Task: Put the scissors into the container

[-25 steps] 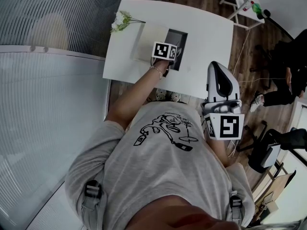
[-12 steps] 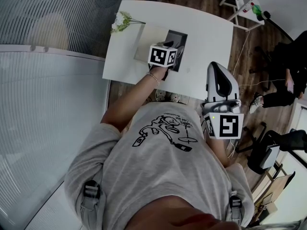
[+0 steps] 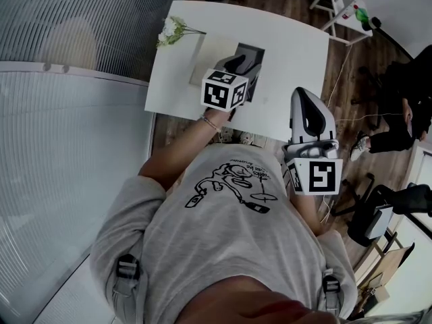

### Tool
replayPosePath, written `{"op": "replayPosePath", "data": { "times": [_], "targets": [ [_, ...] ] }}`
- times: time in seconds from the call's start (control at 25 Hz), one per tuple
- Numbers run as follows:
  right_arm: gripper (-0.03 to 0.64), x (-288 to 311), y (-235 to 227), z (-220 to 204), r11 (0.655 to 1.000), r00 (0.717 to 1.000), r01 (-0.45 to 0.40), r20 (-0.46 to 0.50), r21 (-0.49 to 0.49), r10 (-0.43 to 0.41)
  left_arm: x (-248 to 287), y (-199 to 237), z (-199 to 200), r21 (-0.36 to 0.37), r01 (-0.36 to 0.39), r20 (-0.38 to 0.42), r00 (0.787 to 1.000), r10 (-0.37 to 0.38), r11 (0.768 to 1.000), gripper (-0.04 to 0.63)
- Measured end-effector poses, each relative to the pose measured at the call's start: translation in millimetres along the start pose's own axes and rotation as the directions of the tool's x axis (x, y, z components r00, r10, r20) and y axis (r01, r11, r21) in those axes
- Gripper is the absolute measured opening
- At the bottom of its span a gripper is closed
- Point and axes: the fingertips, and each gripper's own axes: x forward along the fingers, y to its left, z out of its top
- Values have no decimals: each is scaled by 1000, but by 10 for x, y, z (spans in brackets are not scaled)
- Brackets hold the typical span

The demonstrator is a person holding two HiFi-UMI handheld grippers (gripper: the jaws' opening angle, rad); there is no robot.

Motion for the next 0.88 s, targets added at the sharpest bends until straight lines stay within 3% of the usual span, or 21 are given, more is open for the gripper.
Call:
{"op": "replayPosePath", "data": {
  "times": [0.2,0.4,0.88],
  "targets": [
    [5,3,4,19,1000,1000,-3,2,-1,3,-291,-163,246,91,13,71,997,-20,996,212],
    [5,18,16,34,1000,1000,-6,3,-5,6,-626,-220,484,122,6,158,987,-25,993,212],
    [5,51,28,107,1000,1000,-10,6,-15,10,-1376,-352,946,221,-42,346,937,-38,974,212]
  ]
}}
